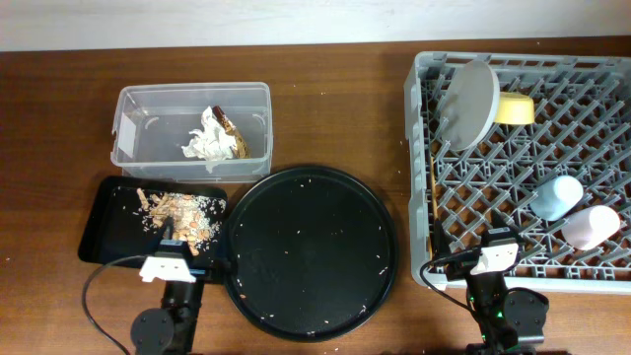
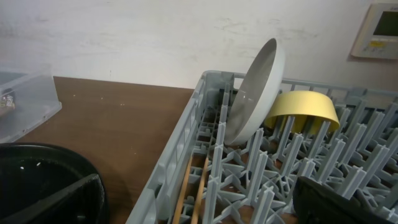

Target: Sort waste into correct bins and load items into the dishwasher rack

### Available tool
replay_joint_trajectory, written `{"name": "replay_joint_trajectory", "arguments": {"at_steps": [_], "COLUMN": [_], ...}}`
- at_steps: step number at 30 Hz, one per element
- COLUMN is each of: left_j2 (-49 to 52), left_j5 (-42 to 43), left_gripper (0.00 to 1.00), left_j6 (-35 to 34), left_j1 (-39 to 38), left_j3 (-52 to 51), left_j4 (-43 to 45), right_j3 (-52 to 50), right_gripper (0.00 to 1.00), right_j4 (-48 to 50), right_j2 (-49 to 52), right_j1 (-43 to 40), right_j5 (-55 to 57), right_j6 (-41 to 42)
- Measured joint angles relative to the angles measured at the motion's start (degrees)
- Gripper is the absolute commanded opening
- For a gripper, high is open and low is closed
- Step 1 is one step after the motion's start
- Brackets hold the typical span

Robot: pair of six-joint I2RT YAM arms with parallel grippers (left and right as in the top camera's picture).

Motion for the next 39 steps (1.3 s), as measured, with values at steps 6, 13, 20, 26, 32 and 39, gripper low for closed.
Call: {"name": "replay_joint_trajectory", "arguments": {"at_steps": [6,13,20,26,32,39], "left_j2": [-1.01,-1.11,-1.11,-1.11,-1.11,-1.11], "left_j5": [0.90,0.92,0.92,1.09,1.09,1.09], "left_gripper": [0.99,0.99,0.99,1.00,0.99,0.99], "left_j6": [2.51,2.97,2.97,2.97,2.97,2.97], "left_j1": [0.00,0.00,0.00,0.00,0.00,0.00], "left_j3": [-0.79,-0.79,-0.79,-0.79,-0.79,-0.79], "left_j4": [-5.92,-5.92,-5.92,-5.92,-5.92,-5.92], "right_j3": [0.00,0.00,0.00,0.00,0.00,0.00], "right_gripper": [0.98,0.98,0.99,0.98,0.98,0.98], "right_j4": [0.00,0.00,0.00,0.00,0.00,0.00], "right_j2": [0.00,0.00,0.00,0.00,0.00,0.00], "right_j1": [0.00,0.00,0.00,0.00,0.00,0.00], "right_j5": [0.00,0.00,0.00,0.00,0.00,0.00], "right_j6": [-0.02,0.00,-0.04,-0.02,-0.02,-0.02]}}
